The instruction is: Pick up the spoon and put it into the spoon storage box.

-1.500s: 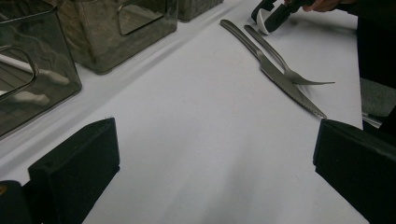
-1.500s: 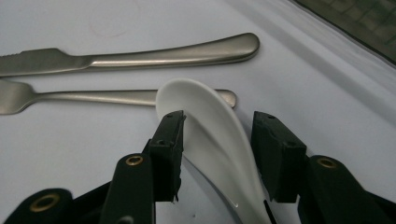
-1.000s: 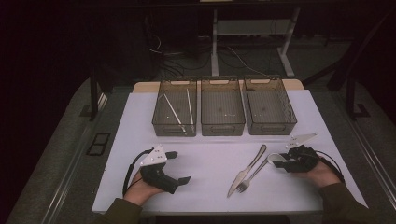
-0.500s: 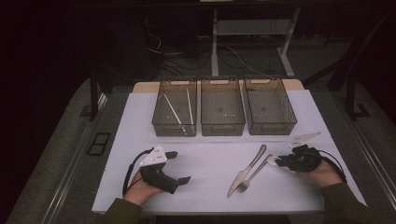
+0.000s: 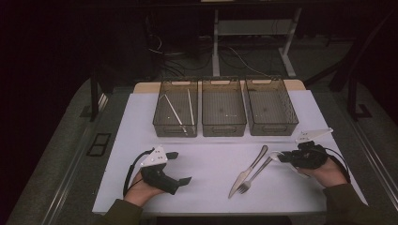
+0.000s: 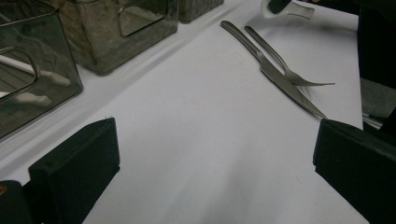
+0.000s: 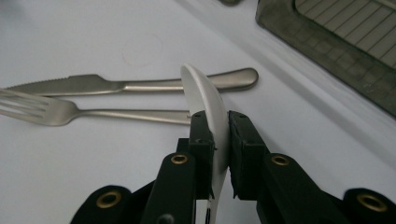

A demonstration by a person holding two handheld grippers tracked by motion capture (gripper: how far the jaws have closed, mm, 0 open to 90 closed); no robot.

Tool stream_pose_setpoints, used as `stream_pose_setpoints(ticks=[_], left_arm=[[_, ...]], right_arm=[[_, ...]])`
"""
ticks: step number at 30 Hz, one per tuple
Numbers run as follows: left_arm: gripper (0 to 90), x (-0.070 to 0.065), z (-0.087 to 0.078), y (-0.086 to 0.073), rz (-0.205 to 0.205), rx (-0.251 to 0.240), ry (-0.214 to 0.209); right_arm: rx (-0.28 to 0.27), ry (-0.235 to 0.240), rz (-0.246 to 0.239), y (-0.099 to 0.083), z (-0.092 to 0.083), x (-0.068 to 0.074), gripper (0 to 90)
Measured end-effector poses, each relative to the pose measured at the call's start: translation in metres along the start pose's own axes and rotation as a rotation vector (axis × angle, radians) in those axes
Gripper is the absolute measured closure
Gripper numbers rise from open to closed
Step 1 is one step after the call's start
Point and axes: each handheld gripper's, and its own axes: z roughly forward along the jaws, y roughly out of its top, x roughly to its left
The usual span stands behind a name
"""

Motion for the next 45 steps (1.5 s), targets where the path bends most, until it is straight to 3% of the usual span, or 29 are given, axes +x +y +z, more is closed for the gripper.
stream_pose_setpoints(ticks=[15,28,45], left_arm=[[0.0,0.001,0.000,0.000,-0.011,-0.009,-0.001],[0.0,0.001,0.000,0.000,-0.018,-0.013,-0.001],[0.0,0.001,0.000,0.000,-0.013,-0.014,-0.006]], right_arm=[[-0.074,-0.001,0.014,0.034,-0.005,0.006,80.4],[-0.118,0.033,0.006,0.063,0.008,0.015,80.4],[-0.143,0.053,-0.046,0.108,0.028,0.025,80.4]])
